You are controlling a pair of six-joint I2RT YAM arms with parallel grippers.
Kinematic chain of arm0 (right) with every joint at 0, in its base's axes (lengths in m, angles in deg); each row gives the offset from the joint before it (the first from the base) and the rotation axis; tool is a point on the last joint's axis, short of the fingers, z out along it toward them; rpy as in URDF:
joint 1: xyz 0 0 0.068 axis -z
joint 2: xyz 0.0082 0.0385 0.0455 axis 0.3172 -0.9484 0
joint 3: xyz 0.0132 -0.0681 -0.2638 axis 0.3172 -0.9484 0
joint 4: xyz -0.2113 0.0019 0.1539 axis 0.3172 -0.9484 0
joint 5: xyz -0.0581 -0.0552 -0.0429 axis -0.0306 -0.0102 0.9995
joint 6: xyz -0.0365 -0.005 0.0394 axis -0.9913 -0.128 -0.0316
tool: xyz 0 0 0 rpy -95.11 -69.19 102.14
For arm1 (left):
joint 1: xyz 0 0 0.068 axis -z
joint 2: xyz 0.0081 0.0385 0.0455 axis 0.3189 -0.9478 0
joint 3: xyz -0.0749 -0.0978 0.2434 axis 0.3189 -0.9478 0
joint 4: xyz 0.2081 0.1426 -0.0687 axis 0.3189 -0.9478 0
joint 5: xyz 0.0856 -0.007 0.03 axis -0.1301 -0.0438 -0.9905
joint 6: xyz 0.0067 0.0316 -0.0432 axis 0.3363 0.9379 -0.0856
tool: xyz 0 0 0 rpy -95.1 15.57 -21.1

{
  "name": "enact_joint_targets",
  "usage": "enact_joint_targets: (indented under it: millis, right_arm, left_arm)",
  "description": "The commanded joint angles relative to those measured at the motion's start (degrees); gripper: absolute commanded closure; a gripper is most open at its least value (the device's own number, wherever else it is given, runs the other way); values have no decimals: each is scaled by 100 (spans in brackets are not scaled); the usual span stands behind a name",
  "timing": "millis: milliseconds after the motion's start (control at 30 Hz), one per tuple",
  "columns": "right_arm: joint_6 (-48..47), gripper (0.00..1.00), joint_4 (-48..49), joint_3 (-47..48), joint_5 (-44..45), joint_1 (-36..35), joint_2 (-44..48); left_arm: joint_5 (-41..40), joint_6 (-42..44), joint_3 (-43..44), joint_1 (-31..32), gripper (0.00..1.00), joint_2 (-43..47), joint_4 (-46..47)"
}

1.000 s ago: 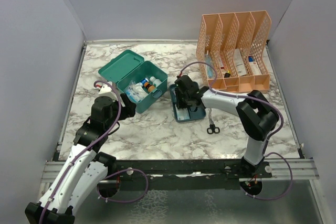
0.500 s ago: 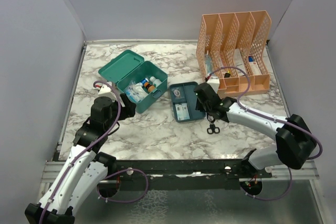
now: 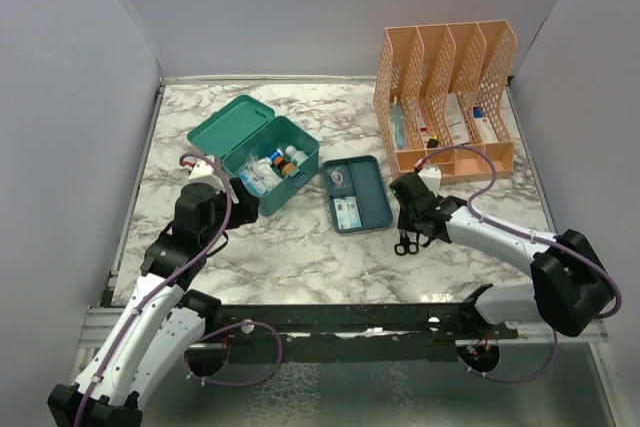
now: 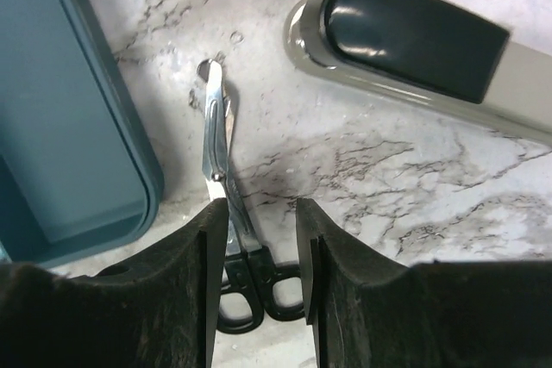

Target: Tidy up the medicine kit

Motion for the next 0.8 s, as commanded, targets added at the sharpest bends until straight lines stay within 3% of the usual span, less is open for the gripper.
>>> enact_joint_targets:
  millis: [0, 133, 767]
  right_arm:
    - [-798, 61, 385, -118, -1075, 113, 216]
    - [-1267, 60, 721, -149, -1520, 138, 70]
    - [-1142, 65, 583, 92, -1700, 480, -594]
  left_arm:
    - [-39, -11, -7, -6, 30, -18, 51]
    - [-30, -18, -11, 2, 30, -9, 52]
    - [-39, -20, -13, -5, 30, 43, 52]
